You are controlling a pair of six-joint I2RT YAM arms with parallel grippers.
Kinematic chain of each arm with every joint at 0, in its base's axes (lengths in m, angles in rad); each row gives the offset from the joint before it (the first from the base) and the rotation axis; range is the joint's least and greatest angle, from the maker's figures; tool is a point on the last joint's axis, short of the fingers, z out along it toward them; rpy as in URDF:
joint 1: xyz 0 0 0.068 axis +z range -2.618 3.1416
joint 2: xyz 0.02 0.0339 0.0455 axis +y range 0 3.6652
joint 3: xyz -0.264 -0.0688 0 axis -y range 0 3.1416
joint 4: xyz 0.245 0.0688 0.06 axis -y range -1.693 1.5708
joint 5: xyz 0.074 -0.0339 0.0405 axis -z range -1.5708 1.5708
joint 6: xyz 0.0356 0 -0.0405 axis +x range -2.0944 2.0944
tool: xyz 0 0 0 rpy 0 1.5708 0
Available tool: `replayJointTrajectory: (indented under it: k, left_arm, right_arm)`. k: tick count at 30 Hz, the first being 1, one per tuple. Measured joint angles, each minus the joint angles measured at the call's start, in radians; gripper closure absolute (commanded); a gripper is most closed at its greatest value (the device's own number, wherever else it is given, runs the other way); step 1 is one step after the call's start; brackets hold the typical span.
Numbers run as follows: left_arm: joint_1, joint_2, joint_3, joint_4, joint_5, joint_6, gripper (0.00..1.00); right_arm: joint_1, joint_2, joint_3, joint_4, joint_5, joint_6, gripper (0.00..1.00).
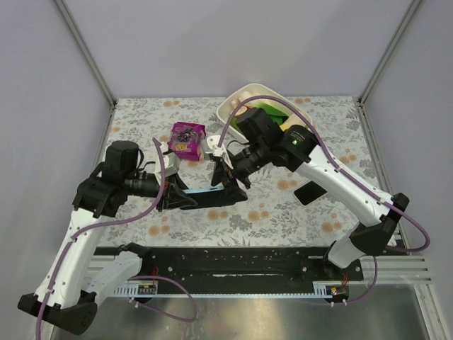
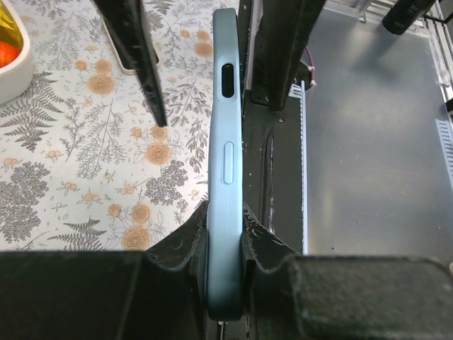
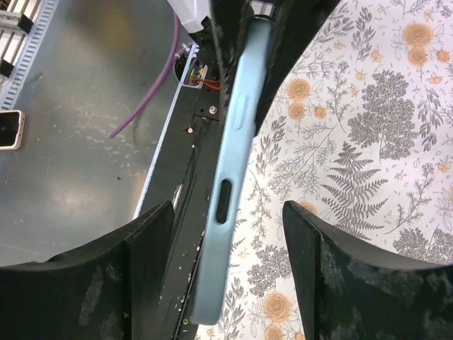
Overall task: Take the phone out of the phone case
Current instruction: Remove the phone case from the phone.
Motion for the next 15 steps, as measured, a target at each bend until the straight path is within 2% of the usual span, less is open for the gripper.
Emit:
replayJointTrajectory:
  k: [4,9,11,15]
  left_arm:
    - [-0.037,0.002,0.000,-0.019,-0.029,0.013,1.00]
    - [-0.058,0.028,0.016,-0.027,-0.065,0.016,1.00]
    - [-0.061,0.034,0.022,-0.029,-0.075,0.016,1.00]
    - [-0.071,0.051,0.050,-0.035,-0.106,0.016,1.00]
  right_arm:
    - [0.000,0.039,0.041,0.008,0.000,0.024,0.38]
    - [0.000,0.082,0.042,0.007,-0.001,0.045,0.38]
    - [0.000,0.094,0.040,0.008,-0.002,0.051,0.42]
    - [0.000,0.096,0.023,0.014,-0.001,0.058,0.57]
